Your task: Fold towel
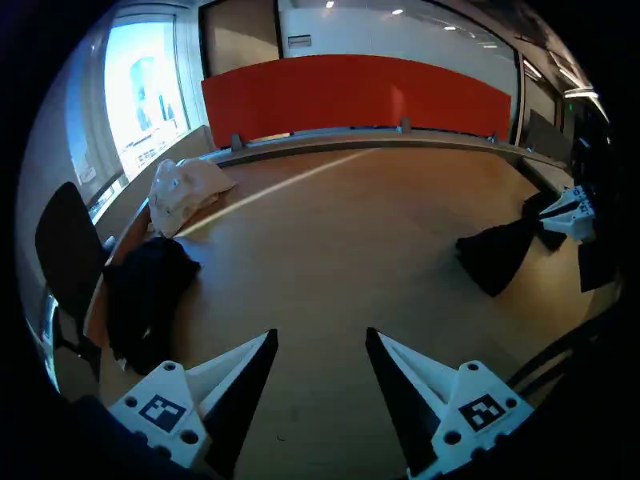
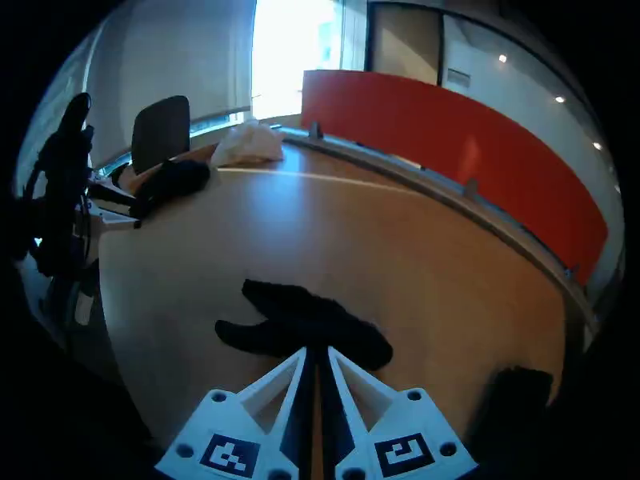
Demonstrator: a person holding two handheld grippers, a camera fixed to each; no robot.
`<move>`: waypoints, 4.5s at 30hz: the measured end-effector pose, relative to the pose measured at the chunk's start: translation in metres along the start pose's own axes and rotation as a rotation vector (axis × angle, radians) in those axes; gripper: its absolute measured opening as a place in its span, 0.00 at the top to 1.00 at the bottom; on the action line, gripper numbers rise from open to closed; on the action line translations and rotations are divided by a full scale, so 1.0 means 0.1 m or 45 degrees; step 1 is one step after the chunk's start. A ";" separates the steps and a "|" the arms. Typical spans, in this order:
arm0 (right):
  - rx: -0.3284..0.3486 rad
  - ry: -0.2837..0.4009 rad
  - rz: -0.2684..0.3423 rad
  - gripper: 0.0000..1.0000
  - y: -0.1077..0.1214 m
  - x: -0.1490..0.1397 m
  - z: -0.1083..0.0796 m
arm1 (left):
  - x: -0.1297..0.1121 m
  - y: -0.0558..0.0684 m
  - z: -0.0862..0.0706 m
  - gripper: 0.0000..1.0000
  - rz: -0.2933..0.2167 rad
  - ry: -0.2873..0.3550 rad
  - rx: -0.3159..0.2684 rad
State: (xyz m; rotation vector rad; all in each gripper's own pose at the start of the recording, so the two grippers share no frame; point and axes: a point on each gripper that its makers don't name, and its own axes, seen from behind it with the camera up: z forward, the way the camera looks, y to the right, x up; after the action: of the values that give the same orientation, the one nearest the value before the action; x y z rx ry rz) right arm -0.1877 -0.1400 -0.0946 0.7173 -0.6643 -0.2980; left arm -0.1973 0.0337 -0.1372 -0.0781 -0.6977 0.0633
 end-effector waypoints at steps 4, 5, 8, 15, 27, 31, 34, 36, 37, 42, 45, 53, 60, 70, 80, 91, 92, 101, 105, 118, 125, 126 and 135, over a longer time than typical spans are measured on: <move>0.002 0.052 -0.032 0.95 0.03 0.26 -0.06 | 0.02 0.01 0.00 0.19 -0.001 0.004 -0.001; 0.002 0.061 -0.041 0.95 0.03 0.32 -0.08 | 0.02 0.01 0.00 0.19 -0.001 0.004 -0.001; 0.002 0.089 -0.063 0.95 0.05 0.47 -0.14 | 0.03 0.02 0.00 0.19 -0.002 0.006 -0.001; -0.006 0.140 -0.086 0.95 0.09 0.73 -0.26 | 0.05 0.04 0.00 0.19 -0.009 0.011 -0.002; -0.014 0.174 -0.072 0.95 0.16 0.87 -0.33 | 0.10 0.06 0.00 0.19 -0.008 0.020 -0.004; -0.023 0.182 -0.068 0.95 0.22 0.92 -0.37 | 0.13 0.05 0.00 0.19 -0.008 0.024 -0.003; -0.032 0.186 -0.064 0.95 0.30 0.95 -0.40 | 0.16 0.04 0.01 0.19 -0.007 0.028 -0.003; -0.040 0.189 -0.061 0.95 0.37 0.97 -0.43 | 0.17 0.04 0.01 0.19 -0.007 0.030 -0.003; -0.046 0.189 -0.061 0.95 0.41 0.97 -0.45 | 0.18 0.04 0.02 0.19 -0.007 0.031 -0.003; -0.080 0.191 -0.057 0.95 0.66 1.00 -0.54 | 0.21 0.04 0.04 0.19 -0.006 0.032 -0.003; -0.105 0.187 -0.051 0.95 0.84 1.00 -0.59 | 0.24 0.04 0.06 0.19 -0.004 0.033 -0.004; -0.184 0.167 -0.010 0.95 1.42 0.92 -0.75 | 0.31 0.06 0.10 0.19 0.000 0.036 -0.008; -0.241 0.146 0.040 0.95 1.88 0.80 -0.85 | 0.33 0.07 0.12 0.19 0.005 0.033 -0.009; -0.316 0.107 0.094 0.95 2.48 0.63 -0.95 | 0.38 0.11 0.15 0.19 0.017 0.033 -0.008; -0.377 0.050 0.129 0.95 3.01 0.43 -1.01 | 0.40 0.15 0.17 0.19 0.029 0.026 -0.010; -0.416 -0.016 0.158 0.95 3.44 0.22 -0.96 | 0.41 0.17 0.16 0.19 0.033 0.019 0.001; -0.417 -0.022 0.163 0.95 3.46 0.19 -0.96 | 0.41 0.17 0.16 0.19 0.034 0.019 0.002; -0.428 -0.060 0.199 0.95 3.52 -0.01 -0.96 | 0.41 0.21 0.17 0.19 0.038 0.014 0.001; -0.437 -0.071 0.210 0.95 3.51 -0.09 -1.03 | 0.44 0.22 0.18 0.19 0.046 0.016 -0.004; -0.482 -0.183 0.291 0.95 3.33 -0.88 -1.47 | 0.49 0.30 0.20 0.19 0.067 0.022 -0.035; -0.505 -0.230 0.338 0.95 3.23 -1.22 -1.63 | 0.49 0.34 0.20 0.19 0.076 0.020 -0.049; -0.507 -0.235 0.345 0.95 3.21 -1.26 -1.65 | 0.49 0.35 0.20 0.19 0.077 0.020 -0.051; -0.531 -0.311 0.403 0.95 3.07 -1.66 -1.70 | 0.49 0.33 0.17 0.19 0.078 0.025 -0.048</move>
State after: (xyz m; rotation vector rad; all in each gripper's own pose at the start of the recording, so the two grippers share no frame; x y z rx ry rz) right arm -0.1933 0.2460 -0.0542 0.1717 -0.9009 -0.2227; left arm -0.1722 0.0714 -0.0958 -0.1364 -0.6772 0.1082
